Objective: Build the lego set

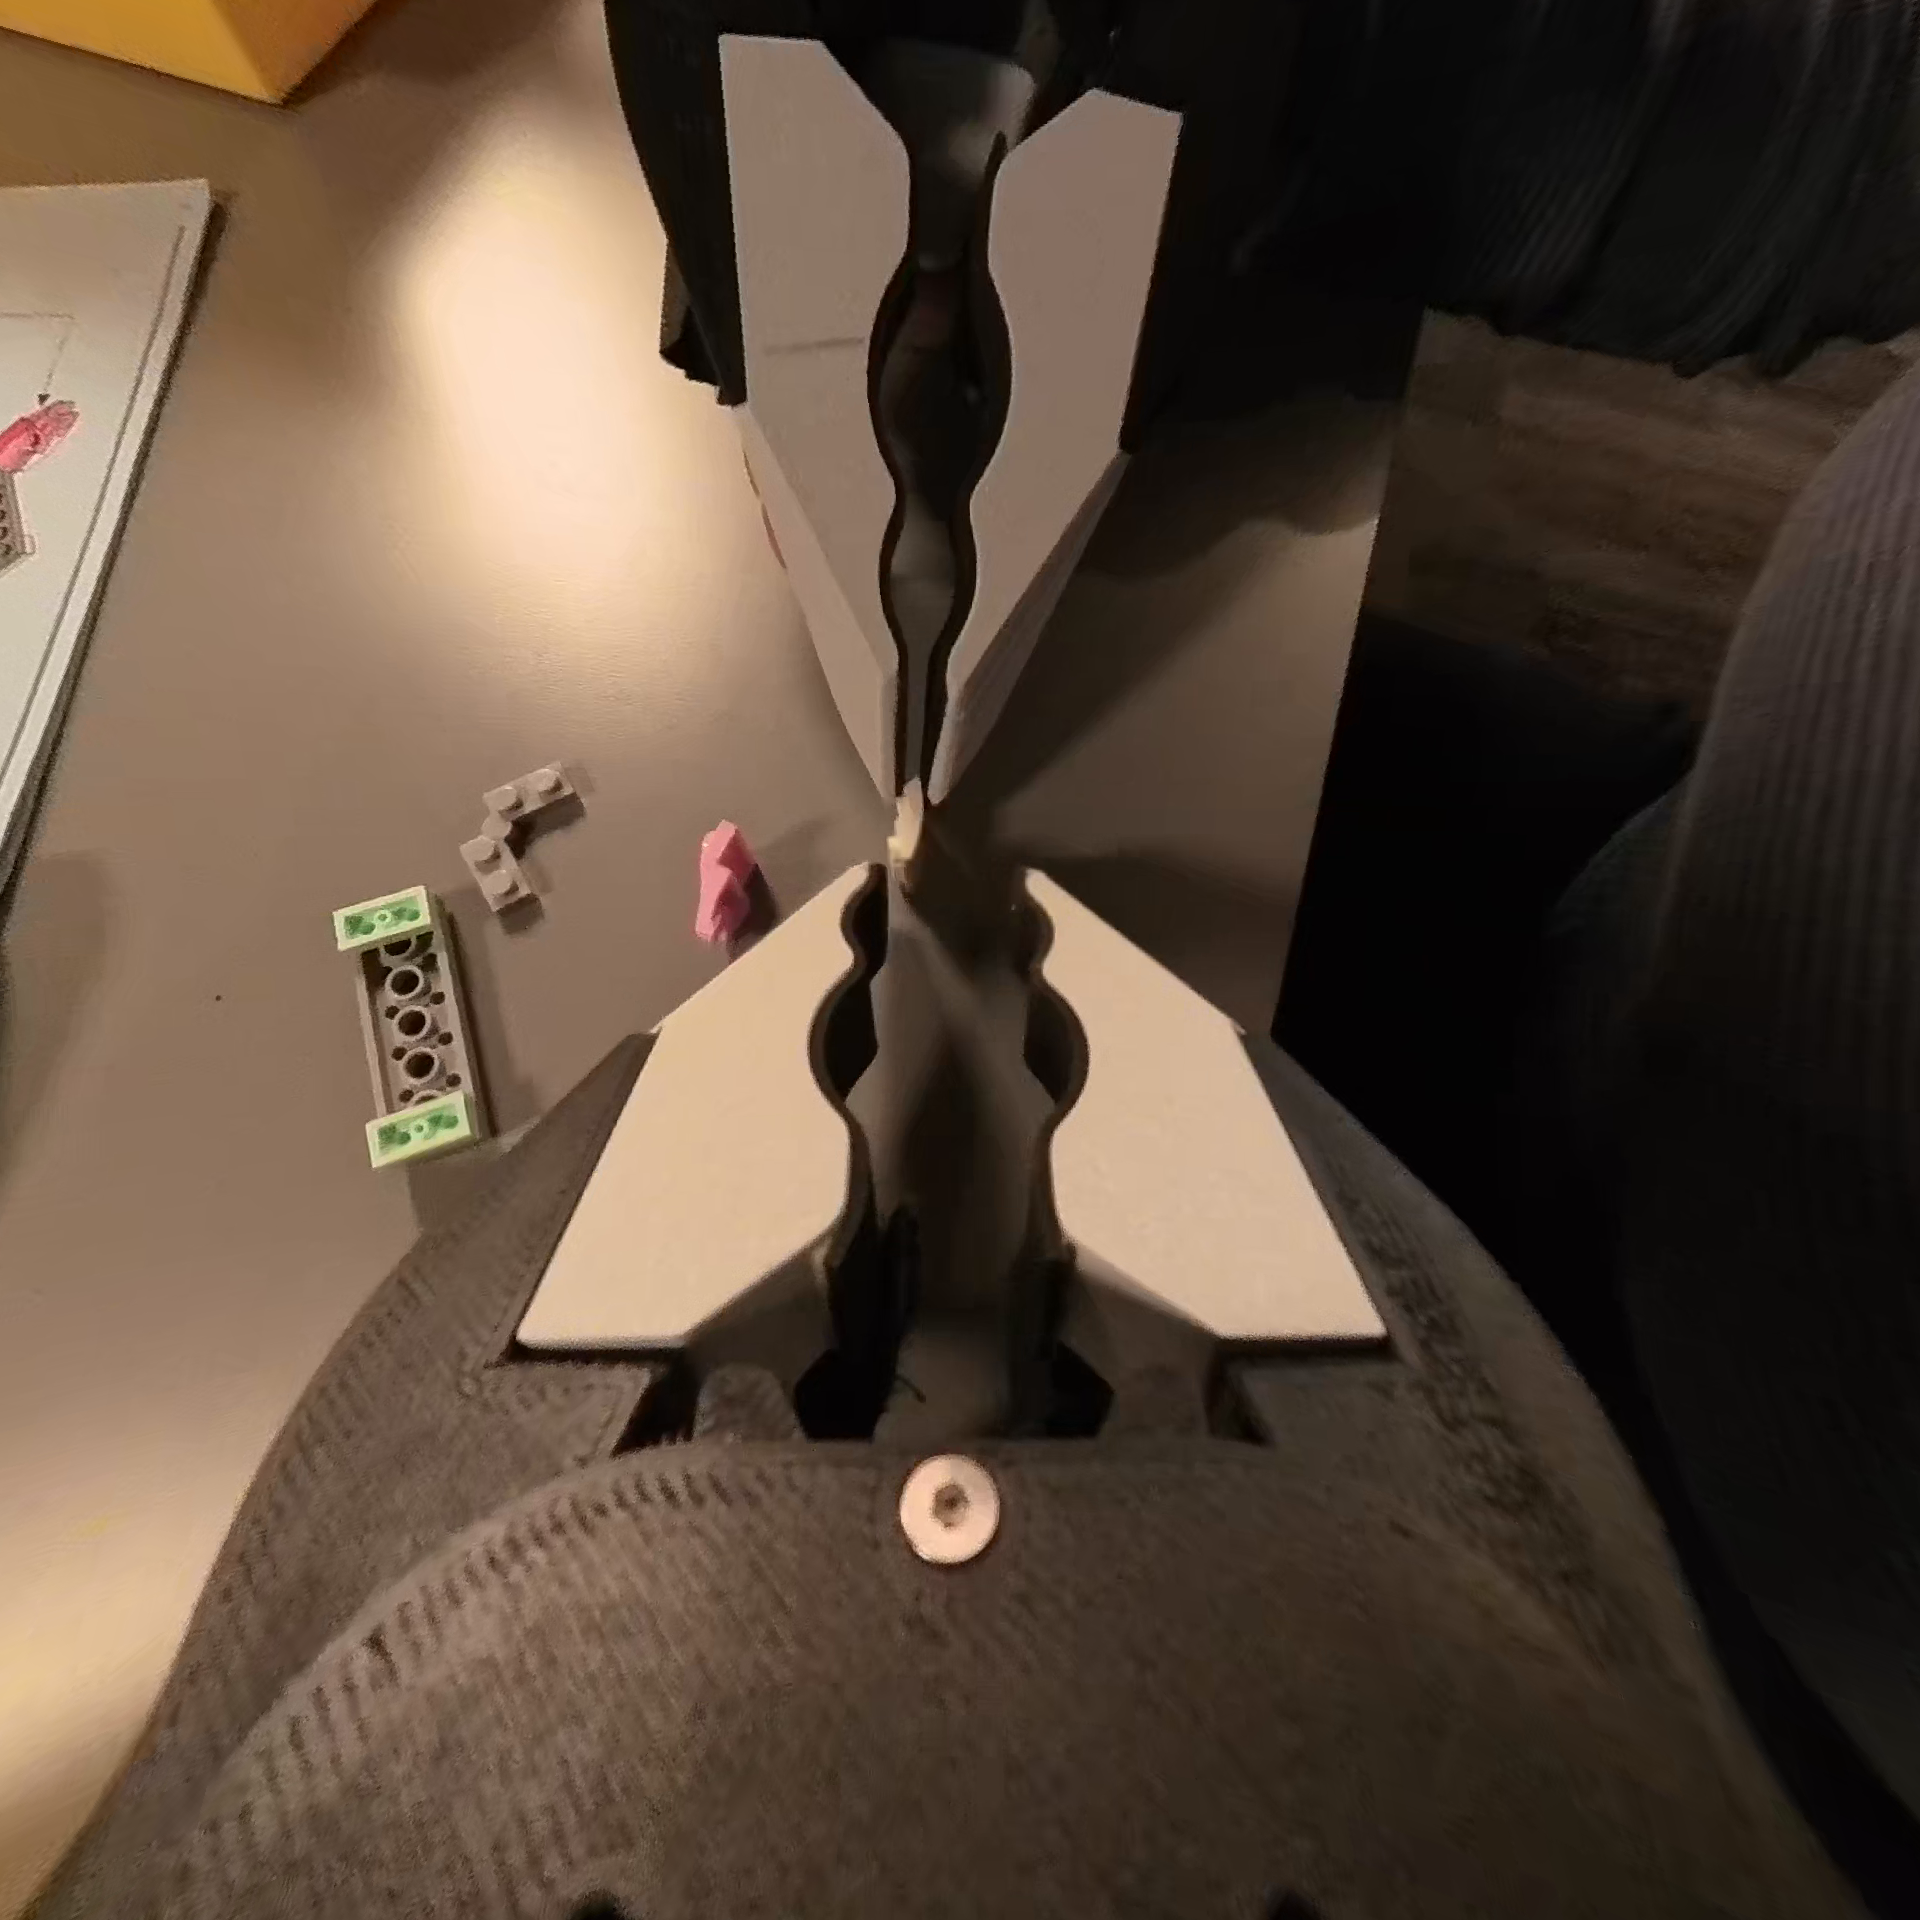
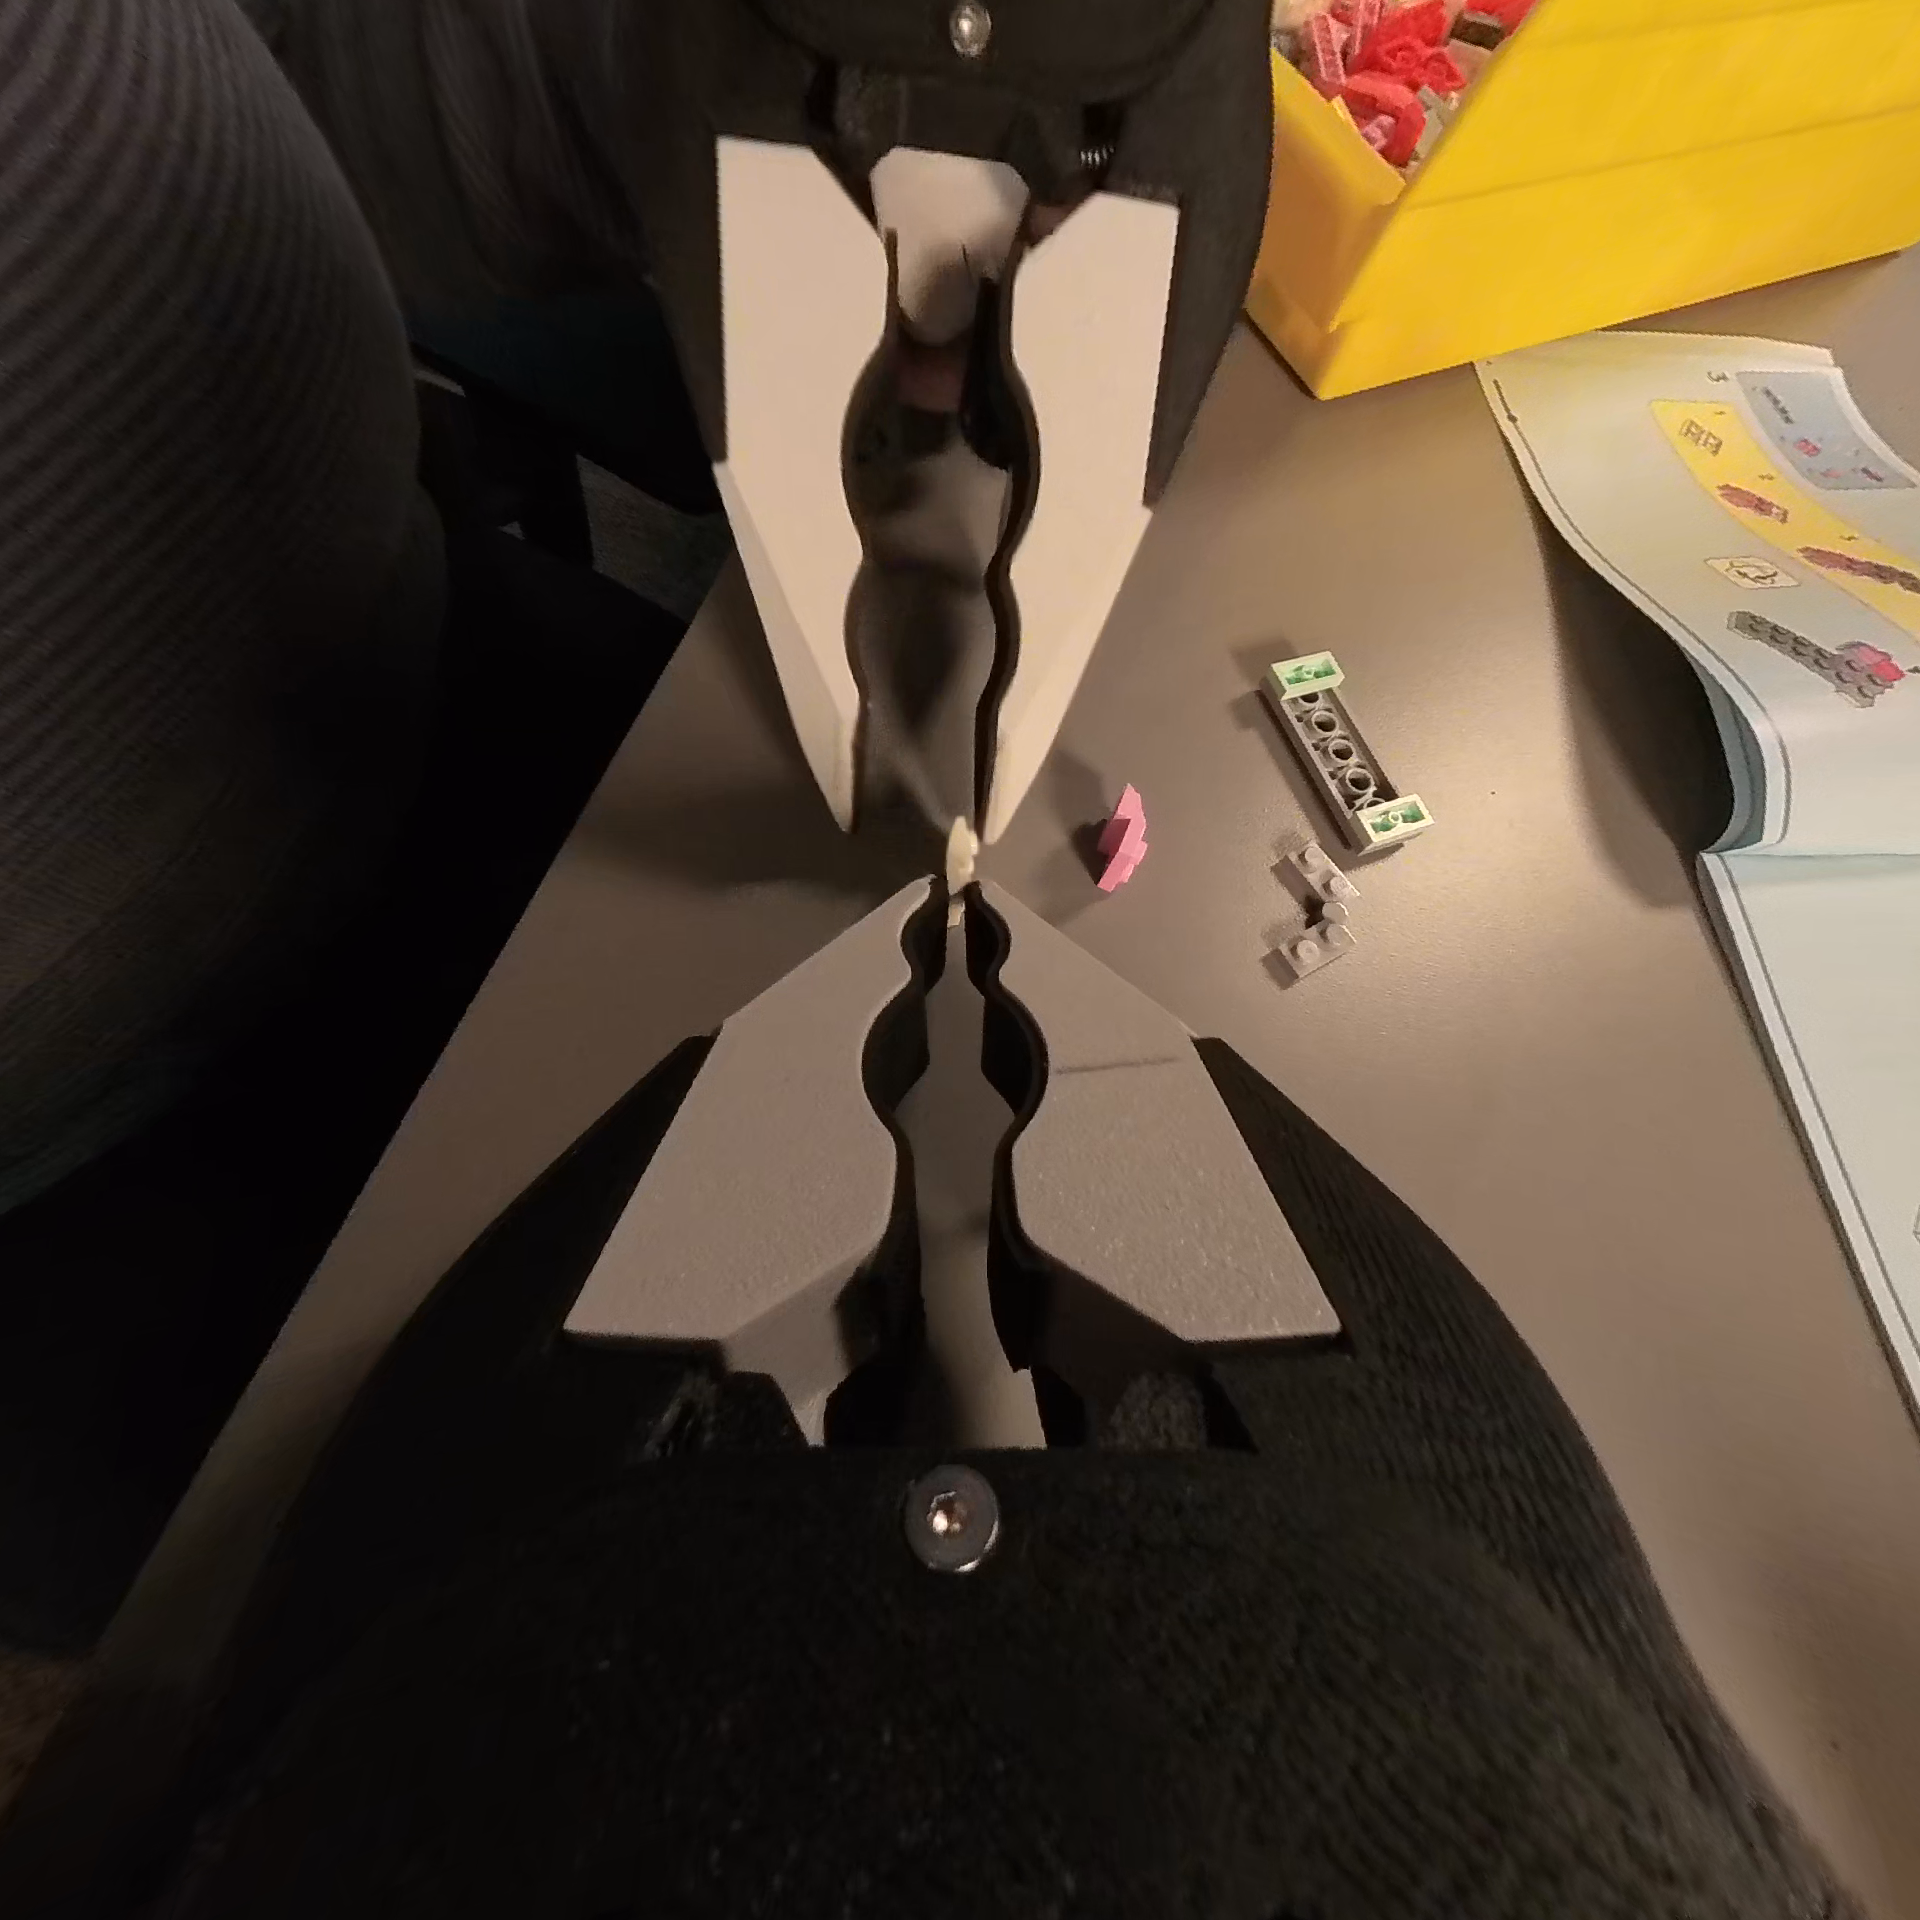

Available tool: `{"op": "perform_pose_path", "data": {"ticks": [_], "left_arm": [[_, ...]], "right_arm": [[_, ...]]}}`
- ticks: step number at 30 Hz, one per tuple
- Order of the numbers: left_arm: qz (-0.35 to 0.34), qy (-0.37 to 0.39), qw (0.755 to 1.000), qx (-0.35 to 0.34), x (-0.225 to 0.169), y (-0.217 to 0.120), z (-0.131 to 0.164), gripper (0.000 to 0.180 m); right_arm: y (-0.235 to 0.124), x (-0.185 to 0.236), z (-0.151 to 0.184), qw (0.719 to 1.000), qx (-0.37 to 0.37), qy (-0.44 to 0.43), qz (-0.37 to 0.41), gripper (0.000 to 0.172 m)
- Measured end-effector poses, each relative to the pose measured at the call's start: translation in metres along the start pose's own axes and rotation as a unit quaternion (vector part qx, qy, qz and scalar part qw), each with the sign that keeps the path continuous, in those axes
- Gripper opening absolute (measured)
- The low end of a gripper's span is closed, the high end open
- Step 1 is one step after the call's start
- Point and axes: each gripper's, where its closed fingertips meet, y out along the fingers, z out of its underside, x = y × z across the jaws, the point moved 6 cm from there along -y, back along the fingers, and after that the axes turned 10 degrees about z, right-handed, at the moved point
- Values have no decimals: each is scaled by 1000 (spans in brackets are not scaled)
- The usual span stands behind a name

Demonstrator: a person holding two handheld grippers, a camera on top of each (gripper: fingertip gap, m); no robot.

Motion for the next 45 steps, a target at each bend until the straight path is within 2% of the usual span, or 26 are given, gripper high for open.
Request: {"op": "perform_pose_path", "data": {"ticks": [4, 8, 11, 14, 19, 31, 37, 41, 45], "left_arm": [[1, -5, 1000, -8, 2, -8, 4, 24], [-38, -18, 999, -16, 13, -17, 6, 30], [-68, -31, 997, -15, 21, -20, 8, 40], [-51, -74, 996, -18, 26, -16, 12, 56], [-40, -81, 996, -19, 29, -13, 10, 53], [-42, -33, 999, 1, 27, -4, 5, 40], [-43, -30, 999, -2, 27, -4, 4, 41], [-68, 8, 997, -43, 19, -11, -4, 38], [-61, 23, 992, -104, 6, -21, -13, 28]], "right_arm": [[0, -1, 0, 1000, 1, 3, 3, 1], [0, -2, 0, 1000, 1, 5, 4, 1], [0, -2, 0, 1000, 1, 6, 5, 1], [0, -3, 0, 1000, 2, 6, 9, 1], [0, -6, 1, 1000, 4, 9, 21, 1], [0, -9, 2, 999, 6, 15, 29, 1], [0, -9, 2, 999, 6, 14, 29, 1], [-1, -9, -3, 999, -7, 13, 29, 1], [-13, -12, -20, 995, -89, 24, 38, 1]]}}
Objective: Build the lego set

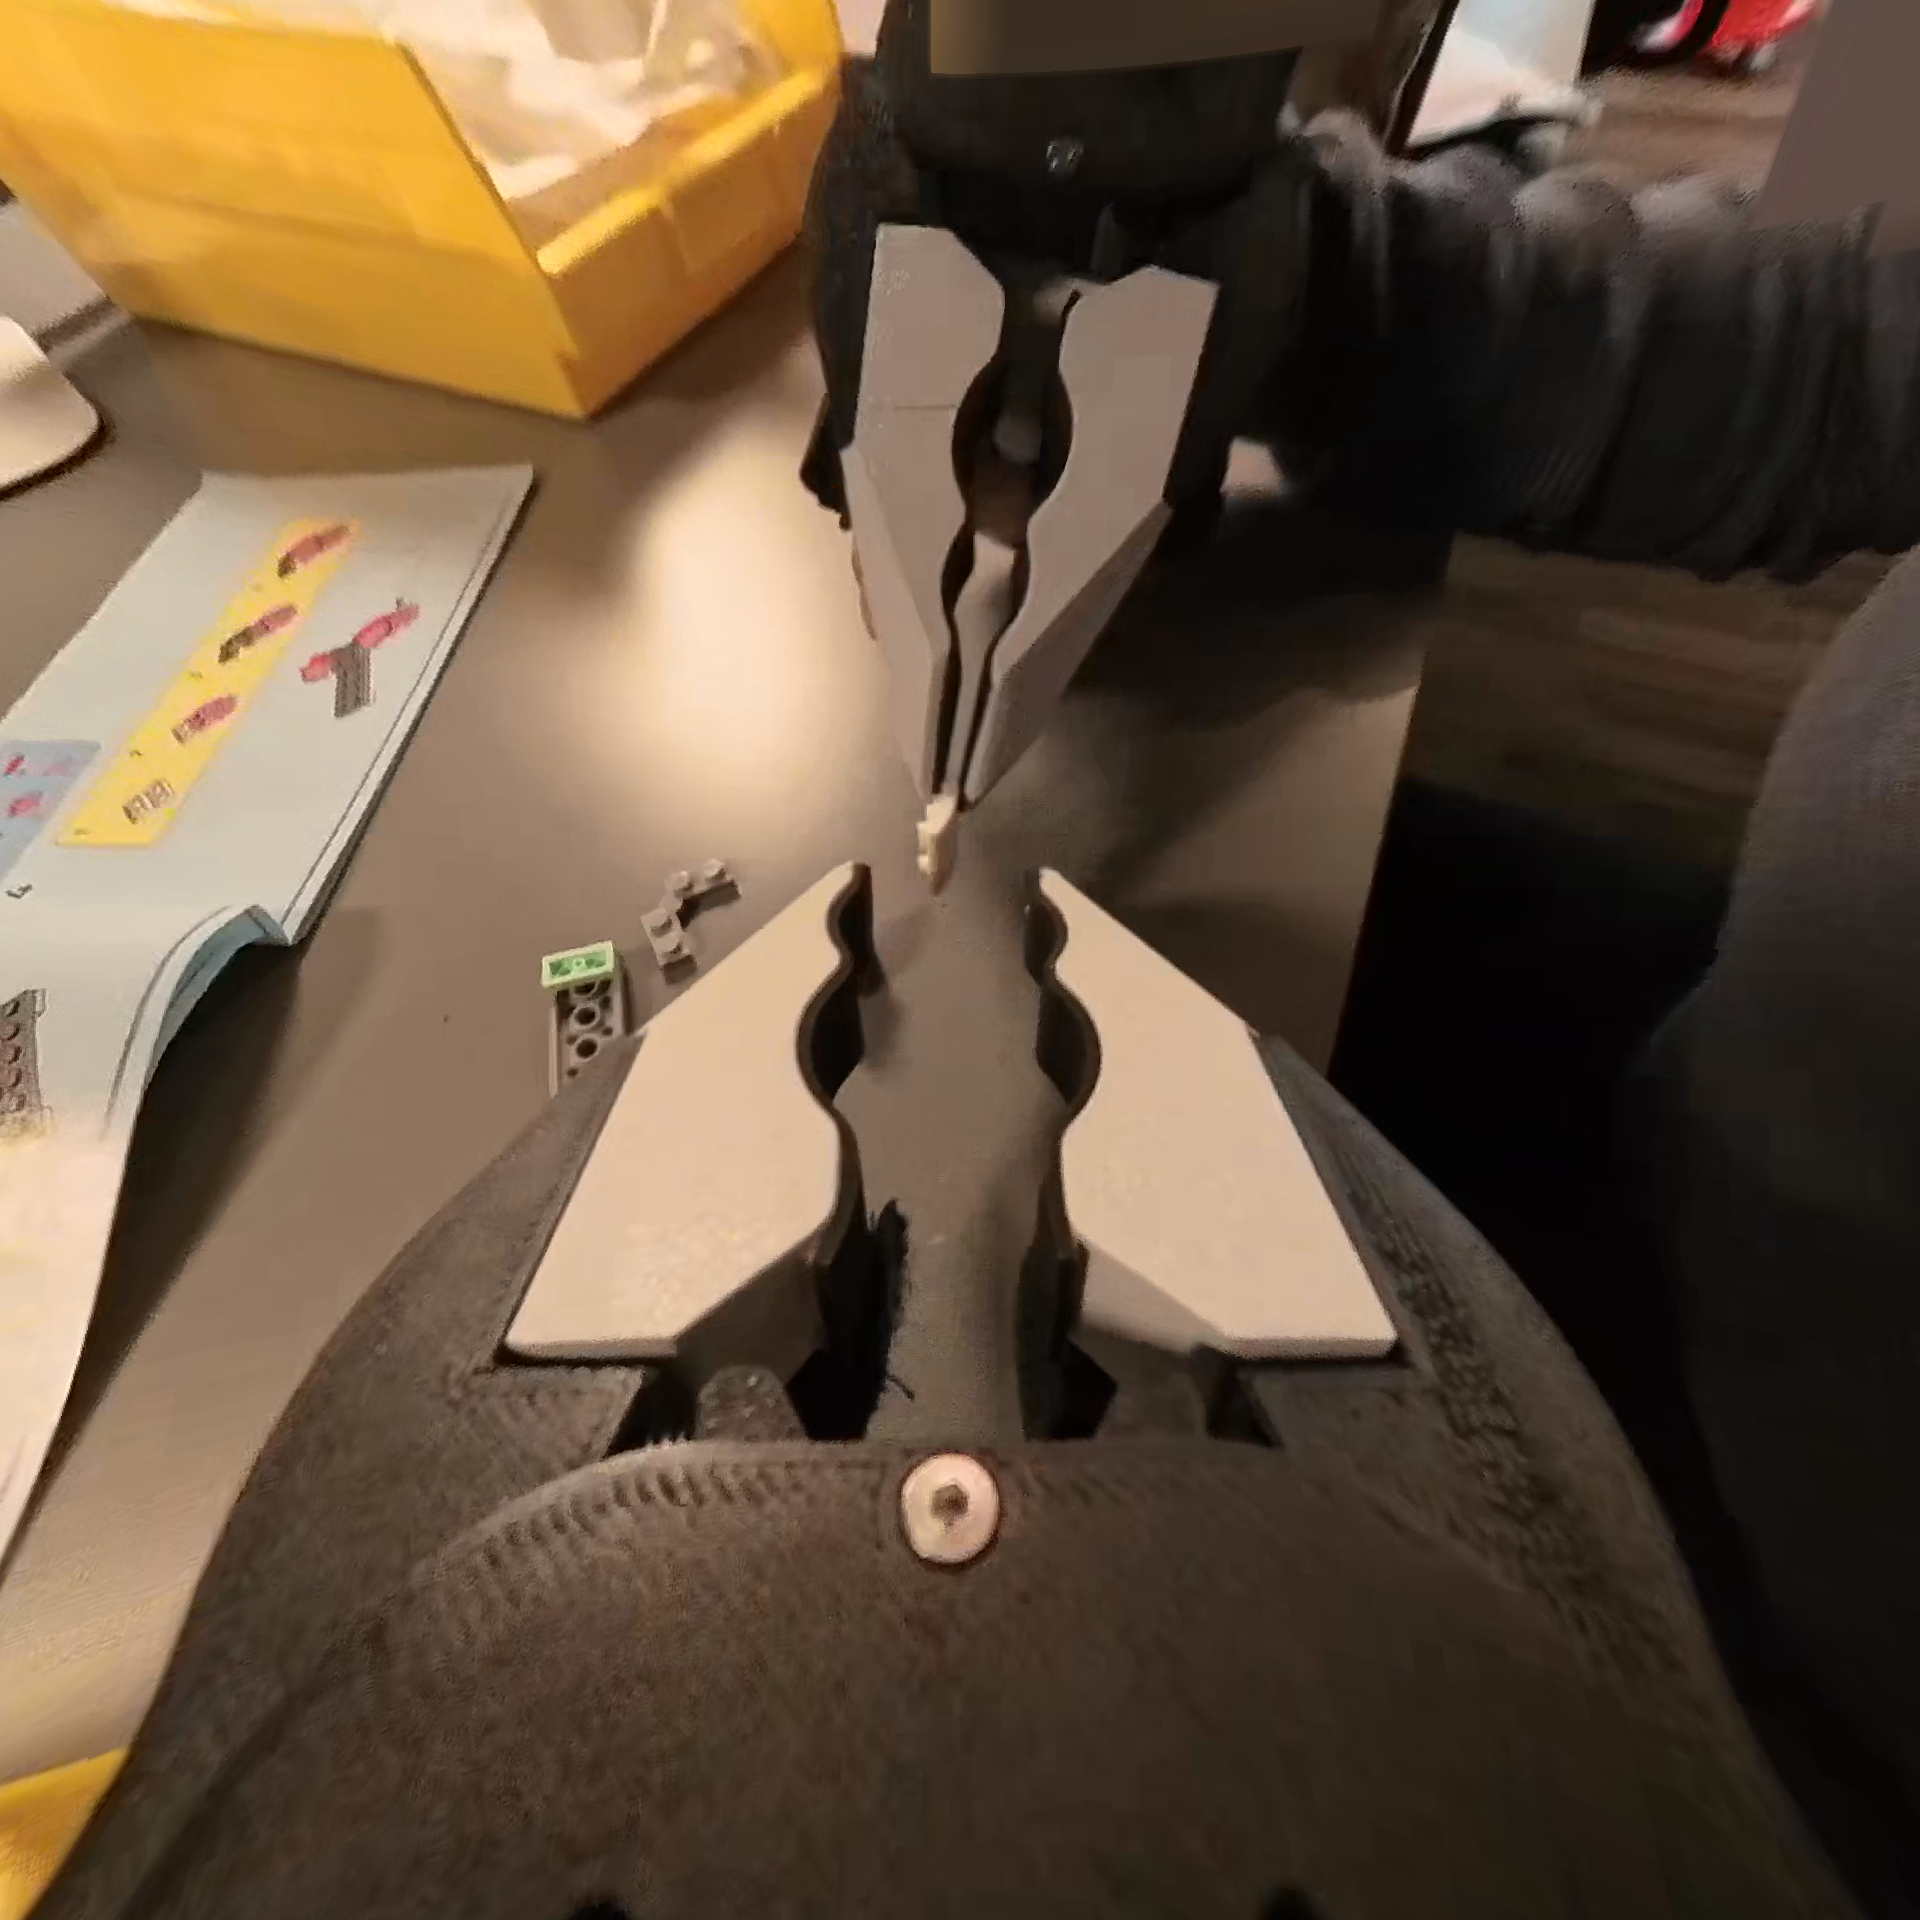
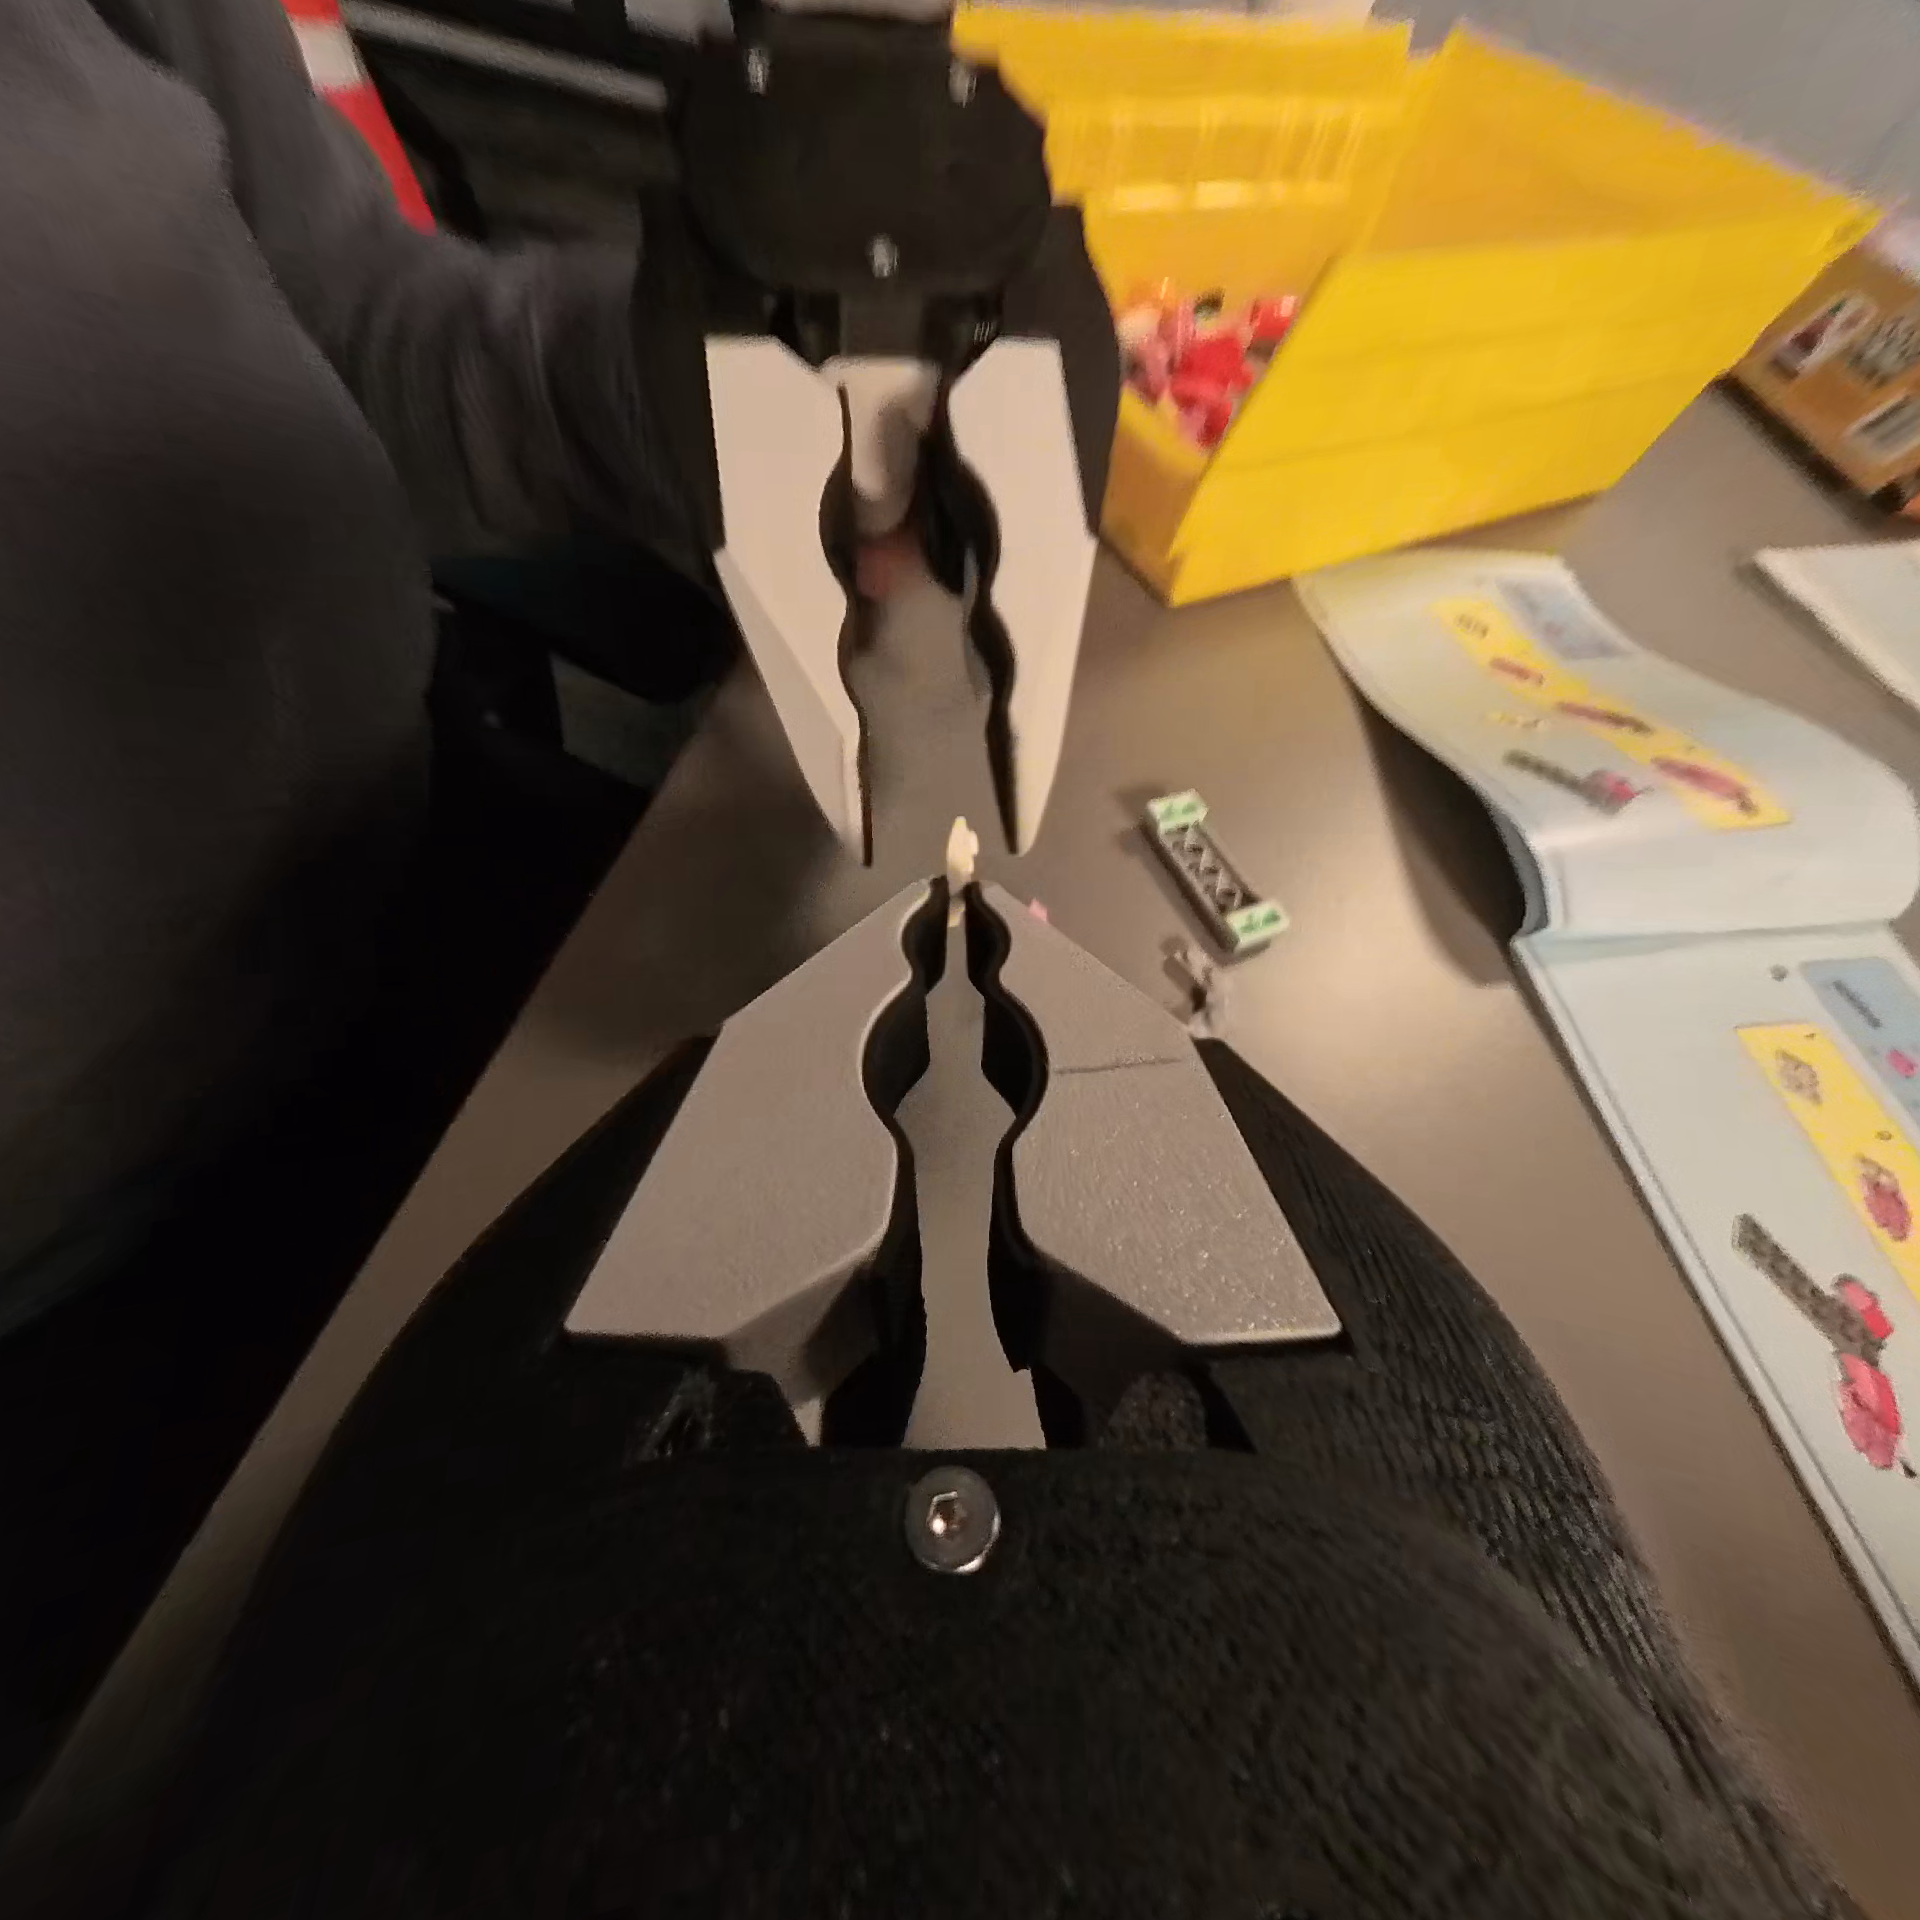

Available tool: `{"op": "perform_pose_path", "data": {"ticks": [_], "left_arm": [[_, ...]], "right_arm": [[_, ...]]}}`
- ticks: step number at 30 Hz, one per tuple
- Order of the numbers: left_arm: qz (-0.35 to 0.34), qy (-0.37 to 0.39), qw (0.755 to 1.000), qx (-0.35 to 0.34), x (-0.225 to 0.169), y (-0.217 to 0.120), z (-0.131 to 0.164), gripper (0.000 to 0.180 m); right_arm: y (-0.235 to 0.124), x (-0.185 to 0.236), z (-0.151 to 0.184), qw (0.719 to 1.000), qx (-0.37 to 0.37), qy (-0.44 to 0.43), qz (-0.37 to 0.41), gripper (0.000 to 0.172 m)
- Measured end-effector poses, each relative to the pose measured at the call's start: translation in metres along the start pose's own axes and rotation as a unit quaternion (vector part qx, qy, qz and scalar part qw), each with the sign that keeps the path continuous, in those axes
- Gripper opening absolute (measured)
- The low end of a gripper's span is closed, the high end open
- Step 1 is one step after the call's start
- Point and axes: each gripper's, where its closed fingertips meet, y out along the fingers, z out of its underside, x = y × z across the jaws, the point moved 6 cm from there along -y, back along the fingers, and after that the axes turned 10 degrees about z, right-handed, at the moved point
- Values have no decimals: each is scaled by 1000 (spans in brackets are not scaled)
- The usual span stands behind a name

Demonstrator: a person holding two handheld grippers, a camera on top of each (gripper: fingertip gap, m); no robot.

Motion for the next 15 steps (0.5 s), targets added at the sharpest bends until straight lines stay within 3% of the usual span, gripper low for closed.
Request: {"op": "perform_pose_path", "data": {"ticks": [6, 10, 15], "left_arm": [[55, -10, 991, -122, -10, -8, -20, 17], [55, -11, 987, -152, -9, -11, -26, 4], [66, -19, 985, -160, -9, -10, -30, 9]], "right_arm": [[-20, 0, -23, 993, -110, 40, -30, 0], [-26, 1, -26, 988, -137, 50, -46, 0], [-28, 0, -25, 988, -142, 48, -49, 0]]}}
